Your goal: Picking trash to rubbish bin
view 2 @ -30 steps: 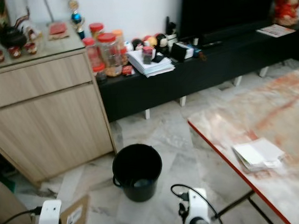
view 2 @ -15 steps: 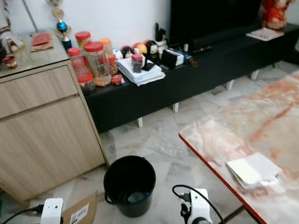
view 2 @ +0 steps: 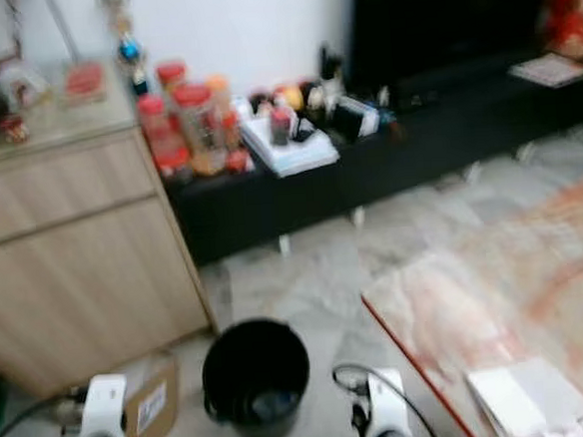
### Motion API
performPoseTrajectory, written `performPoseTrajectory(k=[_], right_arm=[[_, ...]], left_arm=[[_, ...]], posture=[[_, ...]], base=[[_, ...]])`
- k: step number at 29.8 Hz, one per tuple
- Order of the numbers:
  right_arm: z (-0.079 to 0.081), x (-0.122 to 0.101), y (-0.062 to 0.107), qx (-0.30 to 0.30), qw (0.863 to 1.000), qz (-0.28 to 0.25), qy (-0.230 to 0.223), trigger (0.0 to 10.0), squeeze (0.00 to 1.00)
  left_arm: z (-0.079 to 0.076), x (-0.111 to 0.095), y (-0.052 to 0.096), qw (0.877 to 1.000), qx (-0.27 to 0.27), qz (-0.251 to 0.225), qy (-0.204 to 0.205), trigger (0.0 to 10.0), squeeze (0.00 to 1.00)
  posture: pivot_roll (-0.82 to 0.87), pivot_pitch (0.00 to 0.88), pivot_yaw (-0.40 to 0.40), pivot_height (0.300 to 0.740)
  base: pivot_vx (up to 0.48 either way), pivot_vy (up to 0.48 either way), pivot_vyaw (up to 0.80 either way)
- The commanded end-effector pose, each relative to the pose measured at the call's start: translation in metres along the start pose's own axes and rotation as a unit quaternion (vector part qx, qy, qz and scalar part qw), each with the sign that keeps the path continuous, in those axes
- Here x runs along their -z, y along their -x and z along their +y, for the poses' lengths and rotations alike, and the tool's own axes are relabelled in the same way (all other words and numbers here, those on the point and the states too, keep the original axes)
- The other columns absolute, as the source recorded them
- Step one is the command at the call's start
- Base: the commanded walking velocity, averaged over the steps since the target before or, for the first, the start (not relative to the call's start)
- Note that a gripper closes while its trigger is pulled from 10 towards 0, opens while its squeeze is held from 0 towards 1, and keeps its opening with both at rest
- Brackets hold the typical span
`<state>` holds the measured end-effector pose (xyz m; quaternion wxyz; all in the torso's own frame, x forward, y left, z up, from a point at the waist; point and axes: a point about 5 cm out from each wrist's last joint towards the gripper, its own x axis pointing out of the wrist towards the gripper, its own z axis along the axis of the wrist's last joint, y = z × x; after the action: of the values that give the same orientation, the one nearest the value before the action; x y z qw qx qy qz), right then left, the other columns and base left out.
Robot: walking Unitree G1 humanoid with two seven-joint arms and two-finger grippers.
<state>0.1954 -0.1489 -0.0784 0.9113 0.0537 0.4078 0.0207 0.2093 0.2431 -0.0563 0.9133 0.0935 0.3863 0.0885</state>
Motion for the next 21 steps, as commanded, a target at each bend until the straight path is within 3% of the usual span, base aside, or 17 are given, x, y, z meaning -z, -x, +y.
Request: performPoseTrajectory(k=[1, 6, 21], right_arm=[[0.006, -0.005, -0.002, -0.009, 1.0, -0.007, 0.0, 10.0, 0.0], [0.006, -0.005, -0.002, -0.01, 1.0, -0.007, 0.002, 10.0, 0.0], [0.013, -0.01, -0.003, -0.04, 0.998, -0.012, 0.048, 10.0, 0.0]], left_arm=[[0.004, 0.001, 0.0, 1.0, -0.004, 0.005, -0.004, 10.0, 0.0], [0.004, -0.002, -0.001, 1.0, -0.004, -0.001, -0.004, 10.0, 0.0], [-0.005, -0.04, -0.007, 0.997, 0.021, -0.065, -0.029, 10.0, 0.0]], posture=[[0.22, 0.0, 0.017, 0.74], [0.22, 0.0, 0.017, 0.74], [0.22, 0.0, 0.017, 0.74]], base=[[0.379, 0.0, 0.0], [0.376, 0.0, 0.0], [0.359, 0.0, 0.0]])
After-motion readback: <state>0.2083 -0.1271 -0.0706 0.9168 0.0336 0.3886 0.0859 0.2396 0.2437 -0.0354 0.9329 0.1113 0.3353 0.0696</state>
